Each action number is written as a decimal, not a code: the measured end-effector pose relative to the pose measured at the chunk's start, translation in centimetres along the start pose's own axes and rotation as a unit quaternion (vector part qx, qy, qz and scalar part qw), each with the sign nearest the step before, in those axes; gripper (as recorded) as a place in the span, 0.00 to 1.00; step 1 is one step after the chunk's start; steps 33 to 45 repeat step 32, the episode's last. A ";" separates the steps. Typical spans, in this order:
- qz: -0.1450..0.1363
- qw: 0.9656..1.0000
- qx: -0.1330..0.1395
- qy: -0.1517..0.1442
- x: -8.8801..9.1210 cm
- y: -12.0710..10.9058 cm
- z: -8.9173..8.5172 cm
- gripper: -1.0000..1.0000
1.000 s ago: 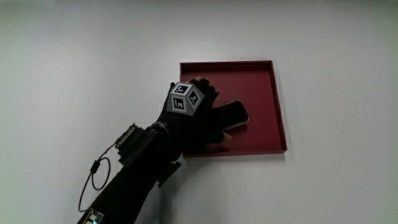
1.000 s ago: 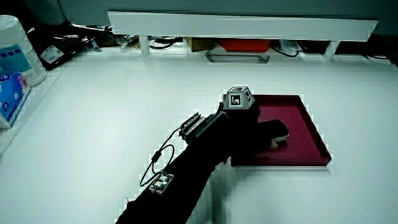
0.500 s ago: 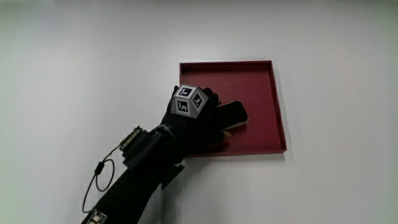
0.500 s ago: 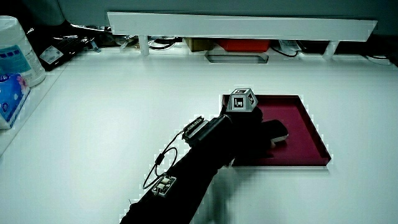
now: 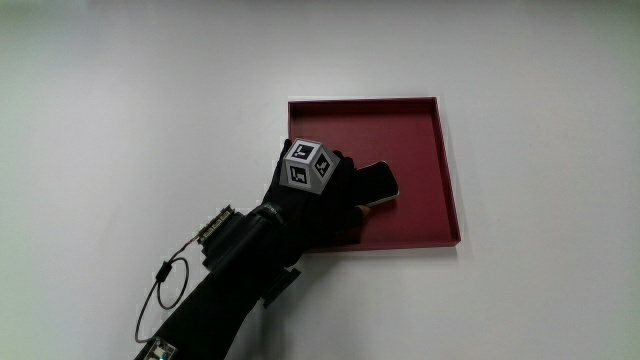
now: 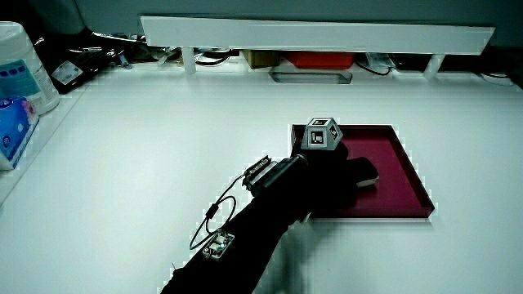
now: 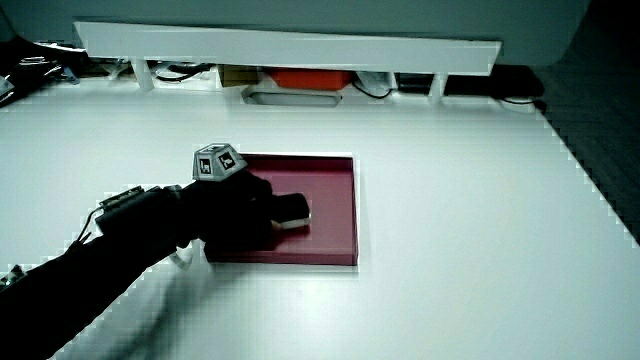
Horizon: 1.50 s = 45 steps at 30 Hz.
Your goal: Pick eraser
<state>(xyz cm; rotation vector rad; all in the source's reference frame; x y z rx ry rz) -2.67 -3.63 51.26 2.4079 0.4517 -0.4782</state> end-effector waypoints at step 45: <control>-0.138 0.980 0.139 -0.006 -2.5 -8.2 9.9 1.00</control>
